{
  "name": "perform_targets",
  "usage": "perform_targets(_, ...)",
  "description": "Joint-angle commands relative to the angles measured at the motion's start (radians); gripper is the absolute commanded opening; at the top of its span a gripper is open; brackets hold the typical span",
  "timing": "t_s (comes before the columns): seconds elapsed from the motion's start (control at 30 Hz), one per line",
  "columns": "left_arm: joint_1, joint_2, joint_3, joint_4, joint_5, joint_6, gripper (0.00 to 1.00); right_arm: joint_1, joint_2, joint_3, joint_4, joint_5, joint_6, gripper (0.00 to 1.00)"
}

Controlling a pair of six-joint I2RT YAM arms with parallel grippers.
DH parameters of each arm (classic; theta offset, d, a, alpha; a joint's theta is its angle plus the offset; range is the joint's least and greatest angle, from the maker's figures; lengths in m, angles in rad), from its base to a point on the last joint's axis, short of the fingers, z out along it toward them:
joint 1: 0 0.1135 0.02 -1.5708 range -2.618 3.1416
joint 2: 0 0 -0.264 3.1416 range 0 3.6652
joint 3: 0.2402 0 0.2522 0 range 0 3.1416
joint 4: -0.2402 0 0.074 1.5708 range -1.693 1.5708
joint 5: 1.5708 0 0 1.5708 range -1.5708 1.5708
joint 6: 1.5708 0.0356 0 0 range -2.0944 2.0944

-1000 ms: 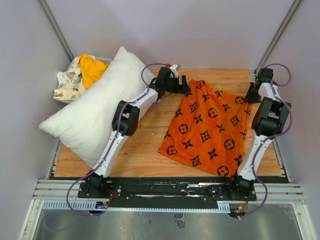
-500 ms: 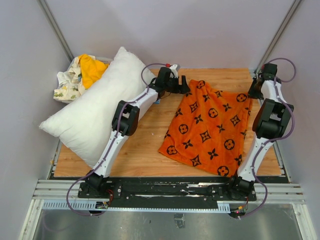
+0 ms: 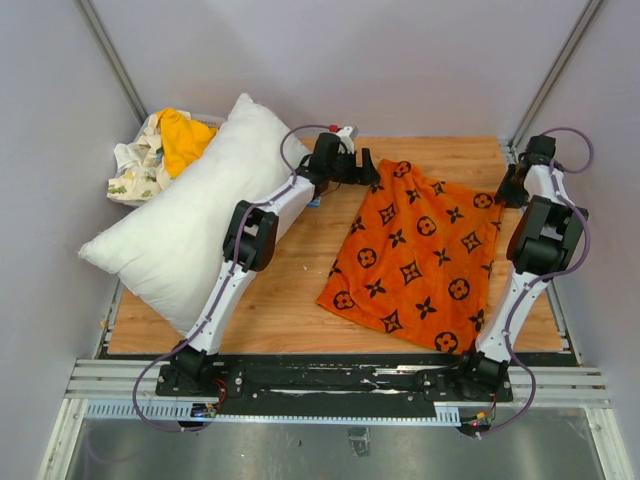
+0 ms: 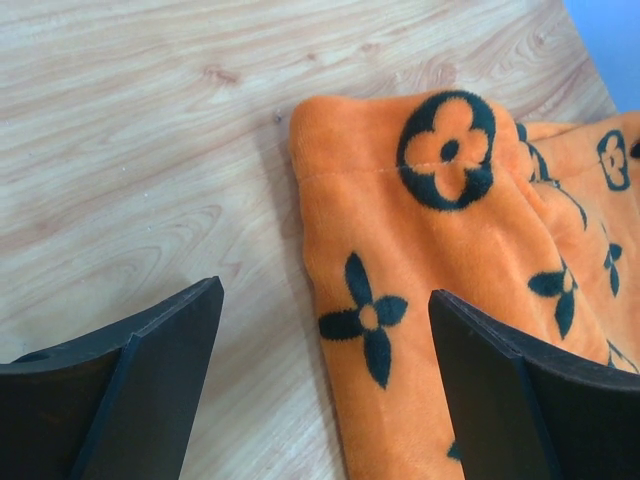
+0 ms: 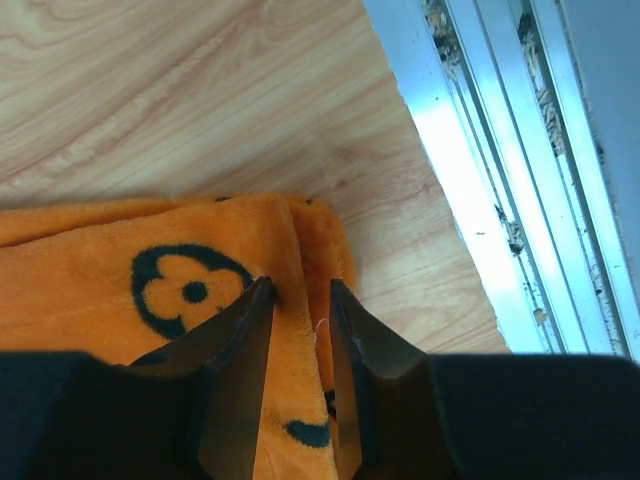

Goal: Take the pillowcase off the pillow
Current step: Fold the pillowcase at the center of the board.

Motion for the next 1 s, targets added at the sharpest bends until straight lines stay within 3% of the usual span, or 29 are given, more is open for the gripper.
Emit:
perform_targets(0.0, 0.009, -0.021, -0.007, 0.11, -0.012, -0.017, 0.89, -0.02, 0.03, 0.039, -0.018, 0.021, 0.017, 0.38)
perform_targets(0.17, 0.008, 0.006, 0.002, 0.201, -0.041, -0.04, 0.94, -0.03, 0.04, 0.051, -0.007, 0.016, 0.01, 0.45)
perform_targets(0.5, 0.008, 0.087, 0.049, 0.266, 0.03, -0.091, 0.96, -0.044, 0.119, 0.072, 0.012, -0.053, 0.02, 0.41)
perform_targets(0.57, 0.007, 0.08, 0.044, 0.257, 0.023, -0.083, 0.96, -0.044, 0.132, 0.074, 0.013, -0.072, 0.026, 0.37)
perform_targets(0.83, 0.008, 0.089, 0.05, 0.255, 0.006, -0.085, 0.96, -0.011, 0.151, 0.054, 0.066, -0.204, 0.035, 0.03)
perform_targets(0.97, 0.008, 0.092, 0.05, 0.238, -0.014, -0.086, 0.96, 0.049, 0.196, 0.127, 0.032, -0.24, -0.007, 0.01)
